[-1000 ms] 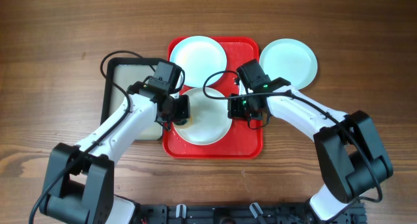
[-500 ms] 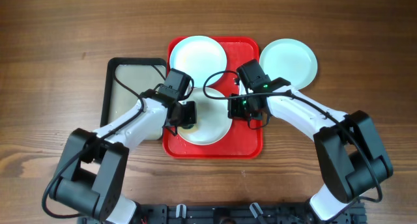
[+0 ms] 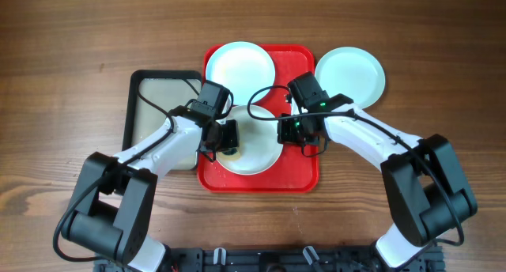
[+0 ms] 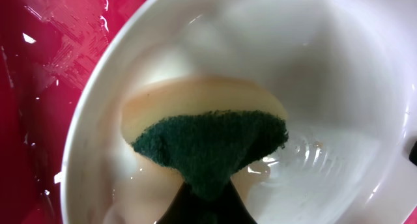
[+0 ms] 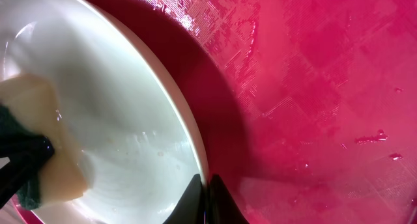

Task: Clean dirty plates on tray and stack at the side
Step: 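Scrub the white plate with the sponge in the left gripper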

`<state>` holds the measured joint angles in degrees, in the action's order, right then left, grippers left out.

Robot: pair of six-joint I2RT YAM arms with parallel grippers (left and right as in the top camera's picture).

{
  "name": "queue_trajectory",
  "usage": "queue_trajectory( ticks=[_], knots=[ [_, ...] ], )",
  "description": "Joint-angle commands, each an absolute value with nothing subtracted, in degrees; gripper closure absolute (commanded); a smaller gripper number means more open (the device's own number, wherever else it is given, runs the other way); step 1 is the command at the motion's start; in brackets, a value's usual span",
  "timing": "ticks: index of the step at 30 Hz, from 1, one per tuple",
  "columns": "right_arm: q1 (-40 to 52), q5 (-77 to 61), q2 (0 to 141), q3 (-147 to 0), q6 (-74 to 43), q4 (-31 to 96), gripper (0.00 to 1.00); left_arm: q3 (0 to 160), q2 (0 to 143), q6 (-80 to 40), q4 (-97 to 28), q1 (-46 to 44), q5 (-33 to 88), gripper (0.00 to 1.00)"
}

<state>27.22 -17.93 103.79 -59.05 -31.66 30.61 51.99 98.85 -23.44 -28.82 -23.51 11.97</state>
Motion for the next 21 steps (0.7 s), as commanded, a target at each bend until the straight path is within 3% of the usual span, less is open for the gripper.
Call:
queue_trajectory(
  ticks=[1, 15, 21],
  knots=[
    [27.92, -19.57, 102.65, -59.02, -31.62, 30.24, 0.96, 49.82, 103.18, -26.26, -28.21, -24.27, 16.12, 0.96],
    [27.92, -19.55, 102.65, -59.0, -31.51, 30.24, 0.96, 49.82, 102.96, -27.46, -20.38, -27.14, 23.99, 0.96],
    [27.92, -19.55, 102.65, -59.02, -31.48, 30.24, 0.96, 53.21, 92.51, -25.69, -20.58, -25.45, 22.61, 0.96]
  ],
)
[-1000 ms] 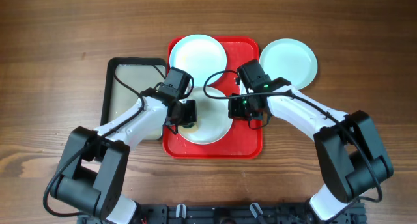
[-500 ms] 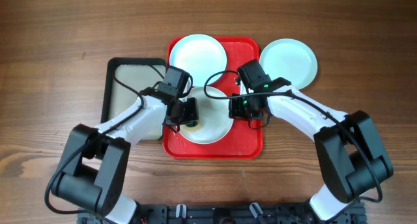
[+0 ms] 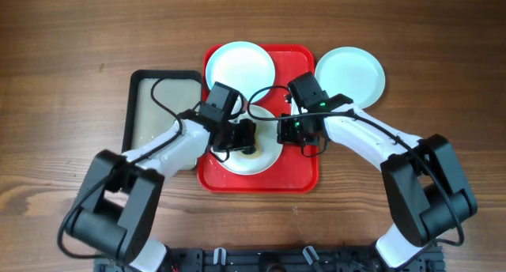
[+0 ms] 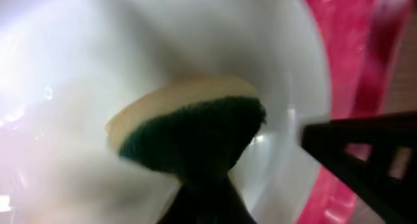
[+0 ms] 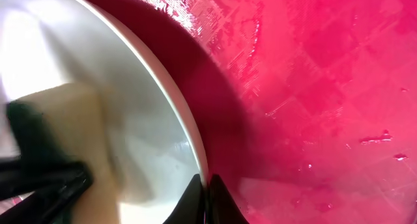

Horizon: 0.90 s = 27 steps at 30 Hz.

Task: Clean dirty plates on tray and stack at the side
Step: 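Scrub the white plate with the sponge in the left gripper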

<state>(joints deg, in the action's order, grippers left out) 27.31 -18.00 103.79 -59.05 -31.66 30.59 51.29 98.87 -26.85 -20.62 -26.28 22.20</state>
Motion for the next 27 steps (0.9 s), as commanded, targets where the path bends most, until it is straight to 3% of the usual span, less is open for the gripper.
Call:
queue_trajectory(
  ticks=[1, 8, 27],
  knots=[
    [27.92, -19.55, 102.65, -59.02, -31.48, 30.24, 0.96, 53.28, 90.13, -25.67, -20.58, -25.26, 21.61, 0.96],
    [27.92, -19.51, 102.65, -59.02, -31.48, 30.02, 0.96, 53.25, 87.33, -22.7, -29.47, -25.26, 4.16, 0.96],
    [27.92, -19.51, 102.65, -59.02, -31.48, 30.02, 0.96, 52.29, 98.24, -22.31, -29.82, -25.28, 1.89, 0.96]
  ],
)
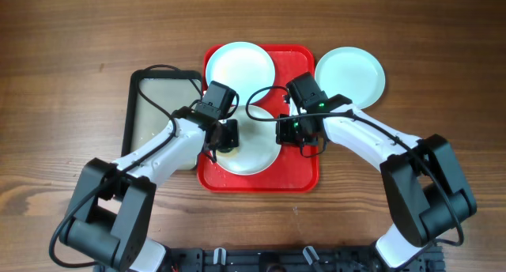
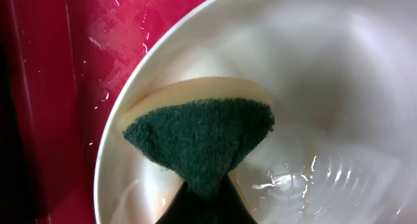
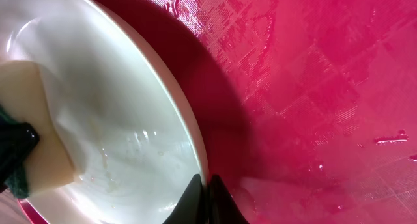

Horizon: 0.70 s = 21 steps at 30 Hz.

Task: Clean dirty plates on tray and stack at the side
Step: 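Scrub the white plate with the sponge in the left gripper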

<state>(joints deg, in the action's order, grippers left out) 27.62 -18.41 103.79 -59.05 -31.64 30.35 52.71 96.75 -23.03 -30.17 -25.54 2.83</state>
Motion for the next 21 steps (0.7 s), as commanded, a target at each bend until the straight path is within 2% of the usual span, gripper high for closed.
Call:
queue_trajectory(
  ticks=[1, 8, 21],
  knots=[
    [27.92, -19.53, 102.65, -59.02, -31.48, 30.02, 0.95, 52.29, 98.8, -22.31, -29.82, -25.28, 2.09, 0.96],
    [27.92, -19.53, 102.65, -59.02, -31.48, 30.04, 0.96, 52.29, 101.01, -22.33, -26.63, -25.69, 13.8, 0.96],
    [27.92, -19.53, 102.65, -59.02, -31.46, 30.04, 0.96, 52.29, 101.08, -23.53, -22.92, -31.29, 14.13, 0.96]
  ],
)
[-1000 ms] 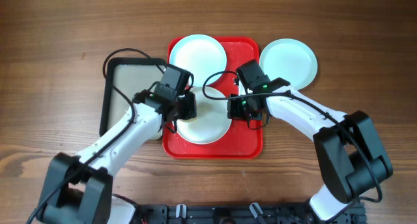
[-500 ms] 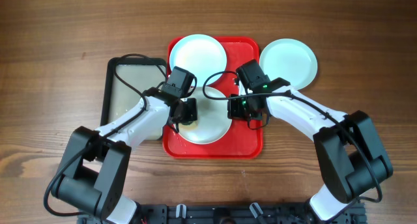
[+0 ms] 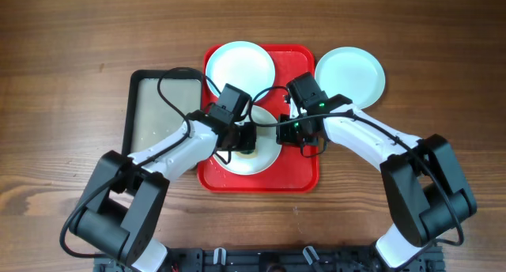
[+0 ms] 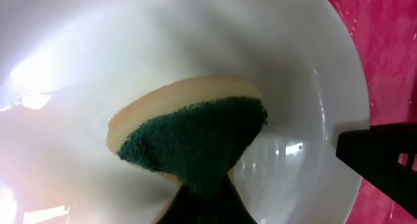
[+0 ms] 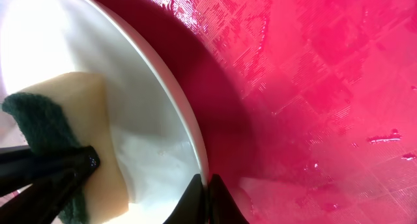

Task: Clean dirty plates on tray and stack at the side
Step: 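Scrub the white plate with the sponge in the left gripper, then move the sponge back to the black tray with the left gripper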

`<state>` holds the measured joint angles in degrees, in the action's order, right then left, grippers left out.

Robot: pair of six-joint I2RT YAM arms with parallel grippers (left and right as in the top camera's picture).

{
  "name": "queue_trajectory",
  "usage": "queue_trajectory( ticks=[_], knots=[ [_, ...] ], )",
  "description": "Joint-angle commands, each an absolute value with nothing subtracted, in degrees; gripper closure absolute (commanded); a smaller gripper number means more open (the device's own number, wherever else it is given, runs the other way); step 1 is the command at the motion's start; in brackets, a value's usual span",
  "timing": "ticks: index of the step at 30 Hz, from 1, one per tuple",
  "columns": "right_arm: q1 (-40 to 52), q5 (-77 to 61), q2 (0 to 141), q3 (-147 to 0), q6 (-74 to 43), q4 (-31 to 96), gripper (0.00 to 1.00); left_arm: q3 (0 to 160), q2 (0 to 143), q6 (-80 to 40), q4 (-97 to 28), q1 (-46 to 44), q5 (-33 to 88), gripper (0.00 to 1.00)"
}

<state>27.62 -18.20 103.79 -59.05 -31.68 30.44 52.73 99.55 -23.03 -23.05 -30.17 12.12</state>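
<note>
A white plate (image 3: 257,157) lies at the front of the red tray (image 3: 304,173). My left gripper (image 3: 246,140) is shut on a yellow sponge with a green scouring side (image 4: 195,136), pressed inside the plate (image 4: 306,68) toward its right half. My right gripper (image 5: 202,195) is shut on the plate's right rim (image 5: 182,126), pinning it. The sponge (image 5: 62,129) and the left fingers (image 5: 39,168) show in the right wrist view. A second white plate (image 3: 239,66) sits at the tray's back left. Another white plate (image 3: 350,74) rests on the table to the right of the tray.
A black tray of cloudy water (image 3: 156,114) stands left of the red tray. The red tray's surface (image 5: 326,87) is wet. Both arms (image 3: 371,137) cross over the tray's front half.
My left gripper with the sponge has gone from the plate's left side to its right half, close to my right gripper. The right gripper has kept its hold on the rim.
The sponge was at the plate's left part, then toward the right near the right gripper, then back at the left edge, and now at the right again. All along my right gripper has stayed shut on the plate's right rim.
</note>
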Motion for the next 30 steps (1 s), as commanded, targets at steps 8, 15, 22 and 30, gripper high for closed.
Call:
queue_trajectory(
  ticks=[8, 15, 22, 30],
  knots=[
    [27.92, -19.53, 102.65, -59.02, -31.48, 30.04, 0.96, 52.29, 101.08, -24.53, -21.56, -31.4, 18.76, 0.96],
    [27.92, -19.53, 102.65, -59.02, -31.46, 30.04, 0.96, 52.29, 101.06, -24.69, -20.23, -31.35, 23.27, 0.96],
    [27.92, -19.53, 102.65, -59.02, -31.46, 30.09, 0.95, 54.61, 97.45, -24.18, -21.47, -27.75, 23.33, 0.96],
    [27.92, -19.53, 102.65, -59.02, -31.46, 30.06, 0.88, 54.89, 81.8, -20.03, -30.41, -14.2, 12.84, 0.96]
  ],
)
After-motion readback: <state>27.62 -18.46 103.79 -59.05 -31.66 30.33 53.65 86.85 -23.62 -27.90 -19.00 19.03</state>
